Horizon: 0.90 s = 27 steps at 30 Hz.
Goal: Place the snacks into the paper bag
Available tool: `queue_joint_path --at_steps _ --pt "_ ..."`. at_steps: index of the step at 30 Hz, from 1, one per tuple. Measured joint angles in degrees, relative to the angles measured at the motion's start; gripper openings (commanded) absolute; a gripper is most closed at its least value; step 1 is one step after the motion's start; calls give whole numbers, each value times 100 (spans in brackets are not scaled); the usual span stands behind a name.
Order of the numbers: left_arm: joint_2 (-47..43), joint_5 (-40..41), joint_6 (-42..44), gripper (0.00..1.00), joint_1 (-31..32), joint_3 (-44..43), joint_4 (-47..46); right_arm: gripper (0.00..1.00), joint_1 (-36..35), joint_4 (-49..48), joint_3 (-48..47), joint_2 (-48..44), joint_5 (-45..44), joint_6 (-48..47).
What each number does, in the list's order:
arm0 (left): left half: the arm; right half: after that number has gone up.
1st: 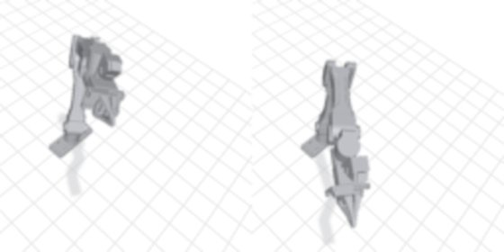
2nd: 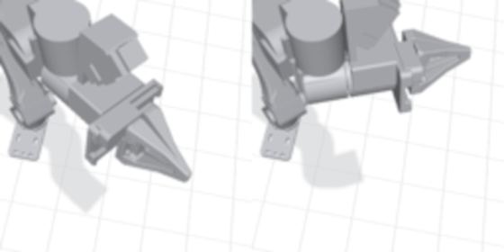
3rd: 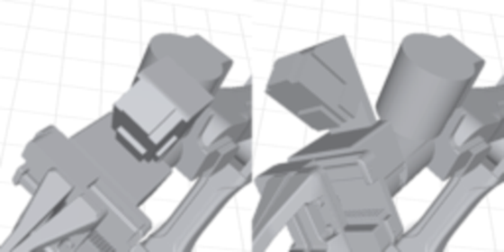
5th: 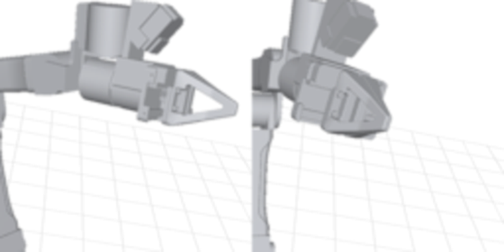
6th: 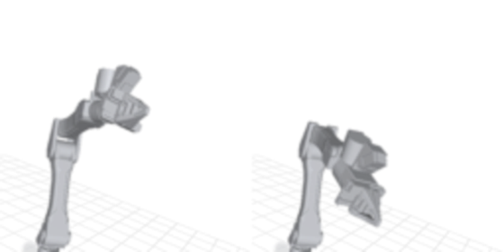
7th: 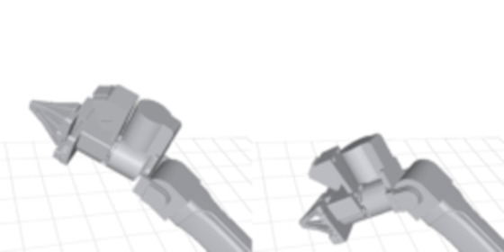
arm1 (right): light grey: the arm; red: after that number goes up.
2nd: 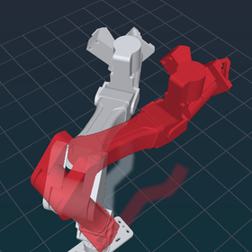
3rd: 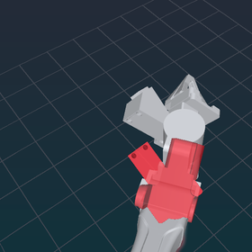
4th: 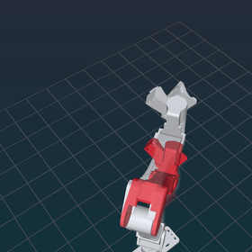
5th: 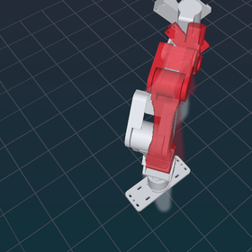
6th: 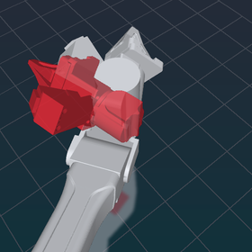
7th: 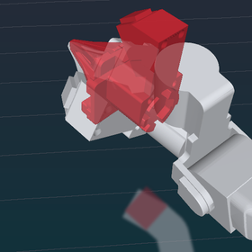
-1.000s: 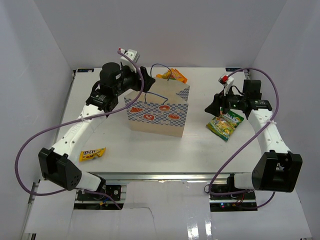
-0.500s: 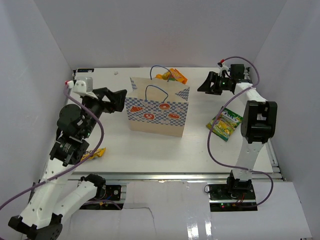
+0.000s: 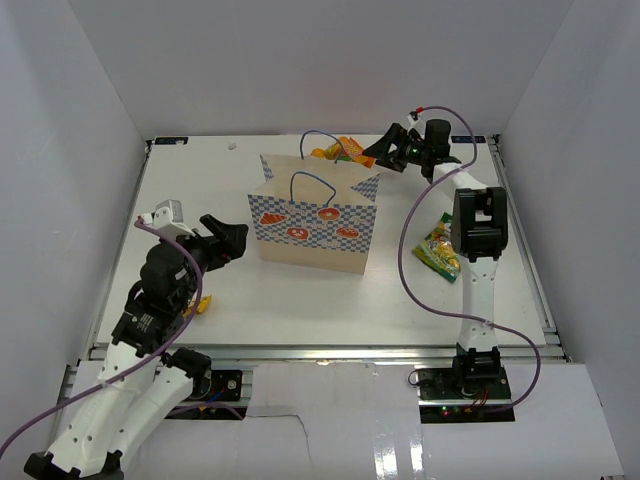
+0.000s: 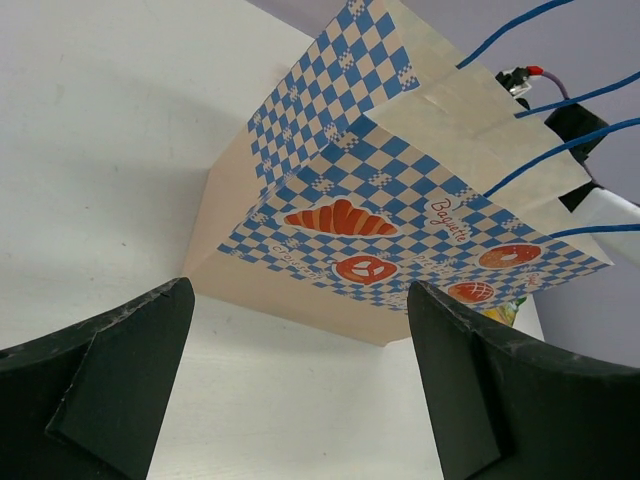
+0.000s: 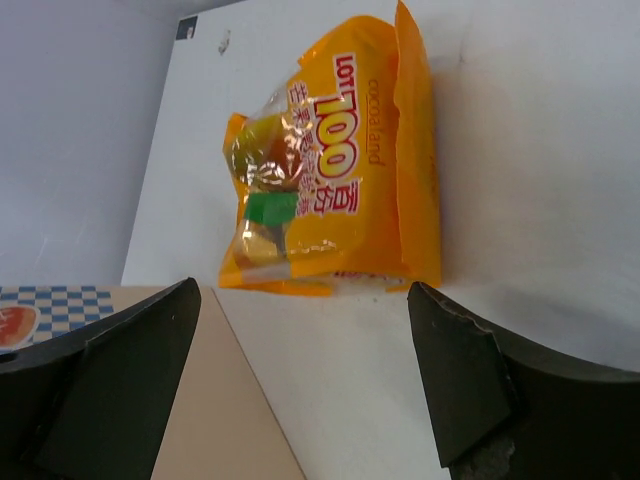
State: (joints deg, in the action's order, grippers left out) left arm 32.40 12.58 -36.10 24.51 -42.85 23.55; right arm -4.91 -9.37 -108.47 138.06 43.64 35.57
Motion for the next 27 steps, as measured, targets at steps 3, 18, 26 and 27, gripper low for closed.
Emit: queue_joint_path --at_steps 3,18,26,27 --pt "22 7 -179 98 0 0 44 90 -173 -280 -293 315 -199 199" --pt "326 -116 -468 98 0 203 170 94 -730 146 -1099 785 -1982 -278" --pt "516 -166 -463 98 0 203 170 71 -872 -190 -1110 1115 -2221 -50" --pt "516 -170 -463 98 0 203 168 63 -874 -243 -1110 1123 -2253 -2"
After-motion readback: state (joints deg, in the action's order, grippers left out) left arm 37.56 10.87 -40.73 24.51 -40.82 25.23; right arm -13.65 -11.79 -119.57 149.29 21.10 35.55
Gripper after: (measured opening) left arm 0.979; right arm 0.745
